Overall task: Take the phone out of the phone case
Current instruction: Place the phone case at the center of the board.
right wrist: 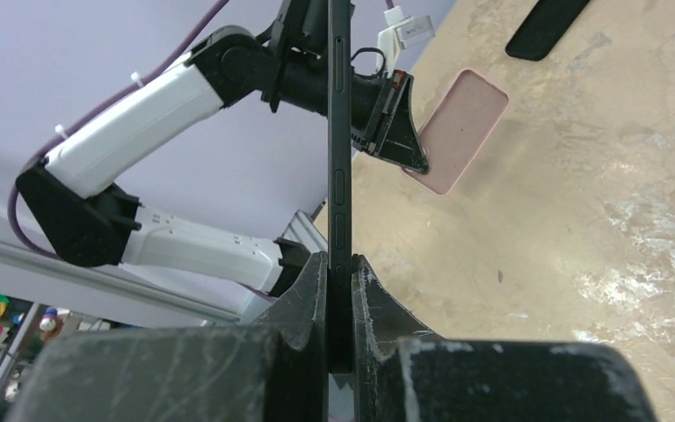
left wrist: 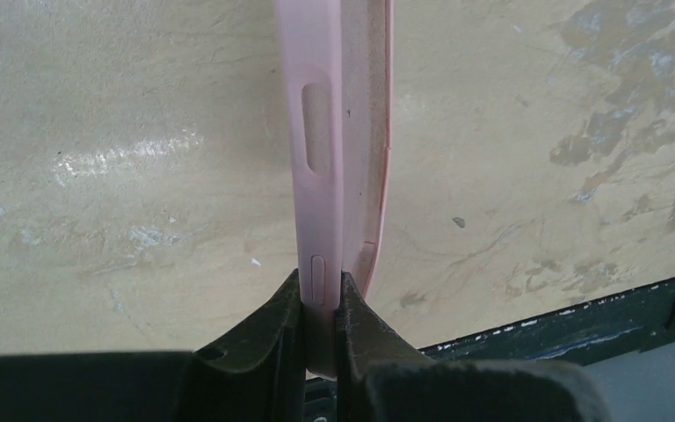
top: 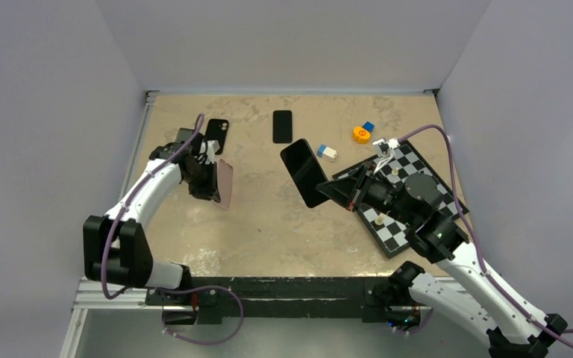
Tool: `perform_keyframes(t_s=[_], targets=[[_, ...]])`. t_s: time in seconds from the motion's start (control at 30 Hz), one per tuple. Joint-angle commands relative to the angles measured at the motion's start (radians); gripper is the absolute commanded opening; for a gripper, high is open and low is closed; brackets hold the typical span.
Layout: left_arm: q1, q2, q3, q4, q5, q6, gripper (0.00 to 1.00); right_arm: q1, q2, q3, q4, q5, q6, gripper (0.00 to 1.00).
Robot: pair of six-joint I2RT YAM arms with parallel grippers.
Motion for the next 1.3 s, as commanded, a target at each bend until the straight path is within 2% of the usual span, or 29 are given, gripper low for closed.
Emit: perform_keyframes(t_s=[0.0,0.2,0.33,0.47,0.63,0.77,1.13,1.27], targets=[[0.079,0.062,0.091,-0.027,0.100,0.110,0.00,-0.002,-0.029,0.000,0.043,-0.026,-0.051,0.00],[0.248,0.201,0.155,-0.035,0.191,0.159,0.00,-0.005,-0.052,-0.052,0.090,-0.050,-0.025,0.00],[0.257,0.336,0.243,-0.083,0.239,0.199,0.00,-0.007,-0.051,-0.047,0.085,-0.041,-0.039,0.00],[0.271,0.373,0.291,-0.069,0.270,0.180,0.00,-0.010,-0.032,-0.047,0.100,-0.052,-0.028,0.00],[0.276,0.458,0.337,-0.100,0.246,0.170,0.00,-0.012,-0.021,-0.052,0.107,-0.043,-0.016,0.00],[0.276,0.494,0.345,-0.124,0.172,0.171,0.00,-0.013,0.000,-0.048,0.137,-0.047,-0.002,0.00],[0.281,0.513,0.337,-0.098,0.099,0.135,0.26,-0.025,0.091,-0.027,0.189,-0.018,0.038,0.00],[0.279,0.498,0.313,-0.088,0.032,0.110,0.47,-0.035,0.162,-0.021,0.216,0.046,0.067,0.00]])
